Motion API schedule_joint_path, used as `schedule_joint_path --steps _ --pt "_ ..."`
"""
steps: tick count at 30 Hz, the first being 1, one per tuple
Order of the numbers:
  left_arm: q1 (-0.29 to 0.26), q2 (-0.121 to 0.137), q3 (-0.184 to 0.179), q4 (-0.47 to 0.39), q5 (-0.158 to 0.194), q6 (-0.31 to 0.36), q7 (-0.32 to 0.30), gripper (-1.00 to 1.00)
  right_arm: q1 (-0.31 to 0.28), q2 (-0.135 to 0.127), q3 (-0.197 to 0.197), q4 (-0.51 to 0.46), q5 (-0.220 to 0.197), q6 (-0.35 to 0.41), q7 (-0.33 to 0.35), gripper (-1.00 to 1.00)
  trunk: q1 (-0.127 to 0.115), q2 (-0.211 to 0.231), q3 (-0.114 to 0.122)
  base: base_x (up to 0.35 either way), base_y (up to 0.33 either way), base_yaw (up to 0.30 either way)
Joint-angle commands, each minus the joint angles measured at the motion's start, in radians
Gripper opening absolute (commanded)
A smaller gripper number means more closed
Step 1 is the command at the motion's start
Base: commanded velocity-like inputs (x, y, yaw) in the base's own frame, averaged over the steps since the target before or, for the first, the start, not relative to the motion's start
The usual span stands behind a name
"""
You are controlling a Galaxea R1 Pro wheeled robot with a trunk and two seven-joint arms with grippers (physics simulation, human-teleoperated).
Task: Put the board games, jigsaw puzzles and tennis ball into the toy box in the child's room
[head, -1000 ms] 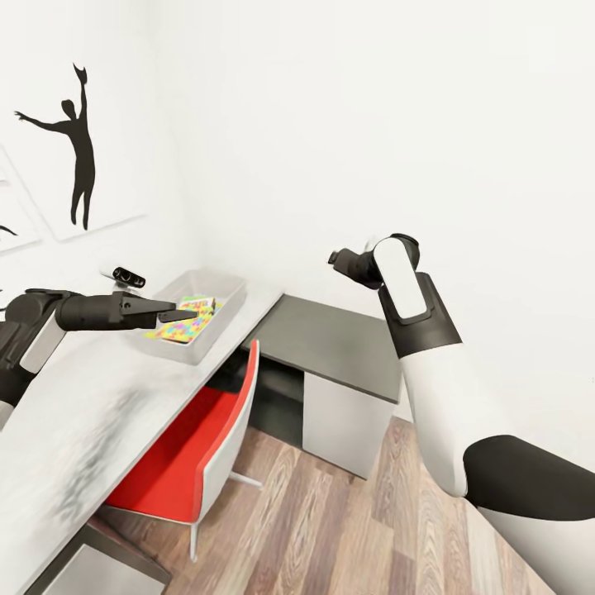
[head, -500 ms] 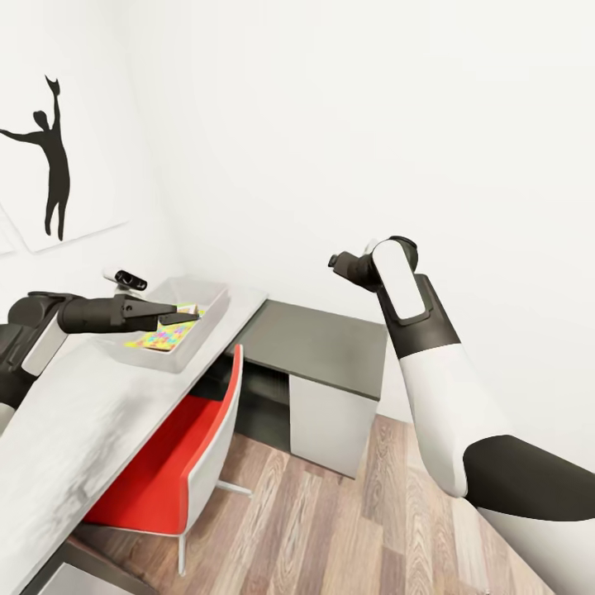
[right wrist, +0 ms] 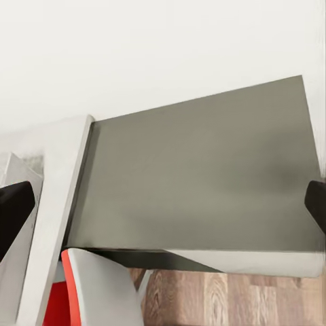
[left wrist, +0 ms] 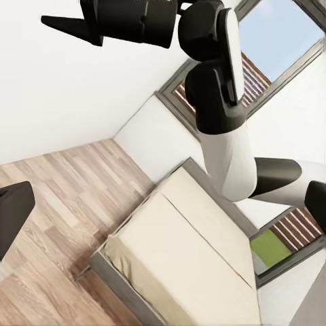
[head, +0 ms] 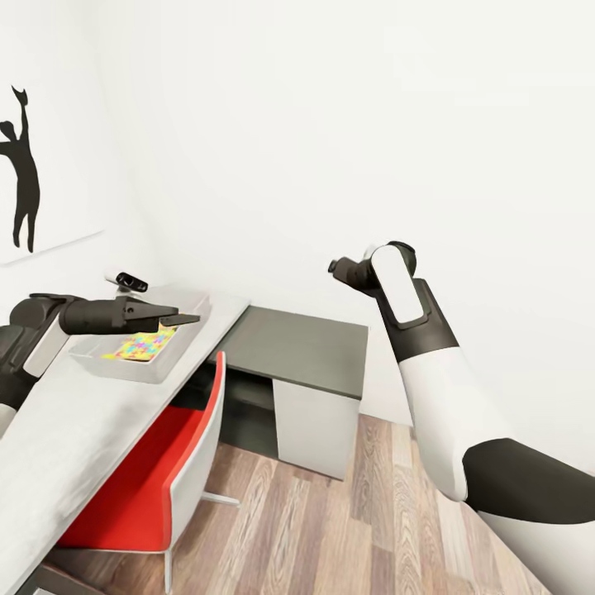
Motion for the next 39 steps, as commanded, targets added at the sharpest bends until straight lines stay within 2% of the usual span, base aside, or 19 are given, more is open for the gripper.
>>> schedule_joint_path --steps 1,7,13,14,16,19,26,30,32,34,39 --pt "0.000 0.001 -0.003 0.000 0.001 0.009 -0.005 1.00 -0.001 0.000 0.001 0.000 -0.009 0.002 -0.010 1.00 0.001 -0.002 -0.001 -0.002 0.000 -0.164" --pt "0.018 -0.001 -0.005 0.008 -0.009 0.002 -0.003 1.00 0.022 -0.002 0.000 0.007 -0.008 0.005 -0.010 1.00 0.001 -0.002 0.009 0.000 0.000 -0.165" --pt "0.052 -0.005 -0.005 0.013 -0.064 -0.020 -0.002 1.00 0.074 -0.056 0.002 0.011 -0.008 0.004 -0.010 1.00 0.001 -0.002 0.018 0.000 0.000 -0.179" --pt "0.058 -0.014 -0.005 0.025 -0.079 -0.031 -0.001 1.00 0.091 -0.070 0.002 0.011 -0.009 0.004 -0.010 1.00 0.001 -0.002 0.019 0.000 0.000 -0.188" --pt "0.062 -0.023 -0.005 0.041 -0.089 -0.046 -0.001 1.00 0.107 -0.084 0.002 0.011 -0.009 0.003 -0.010 1.00 0.001 -0.002 0.022 0.000 0.000 -0.190" --pt "0.064 -0.038 -0.005 0.065 -0.096 -0.061 -0.001 1.00 0.137 -0.113 0.001 0.009 -0.009 0.003 -0.010 1.00 0.001 -0.002 0.027 0.000 0.000 -0.192" --pt "0.066 -0.050 -0.005 0.080 -0.102 -0.068 -0.001 1.00 0.225 -0.212 -0.006 0.002 -0.015 0.001 -0.008 1.00 0.001 -0.002 0.037 0.000 0.000 -0.192" --pt "0.067 -0.051 -0.005 0.081 -0.102 -0.069 -0.001 1.00 0.264 -0.234 -0.006 0.008 -0.015 -0.001 -0.007 1.00 0.001 -0.002 0.043 0.000 0.000 -0.192" --pt "0.067 -0.051 -0.005 0.081 -0.103 -0.069 -0.002 1.00 0.301 -0.240 -0.006 0.011 -0.011 -0.004 -0.007 1.00 0.001 -0.002 0.045 0.000 0.000 -0.138" --pt "0.067 -0.050 -0.005 0.081 -0.102 -0.069 -0.003 1.00 0.363 -0.242 -0.006 0.015 -0.009 -0.024 -0.007 1.00 0.001 -0.002 0.046 0.000 0.000 -0.058" --pt "0.068 -0.048 -0.005 0.081 -0.102 -0.070 -0.005 1.00 0.584 -0.246 -0.005 0.022 -0.005 -0.156 -0.008 1.00 0.001 -0.002 0.046 0.000 0.000 -0.015"
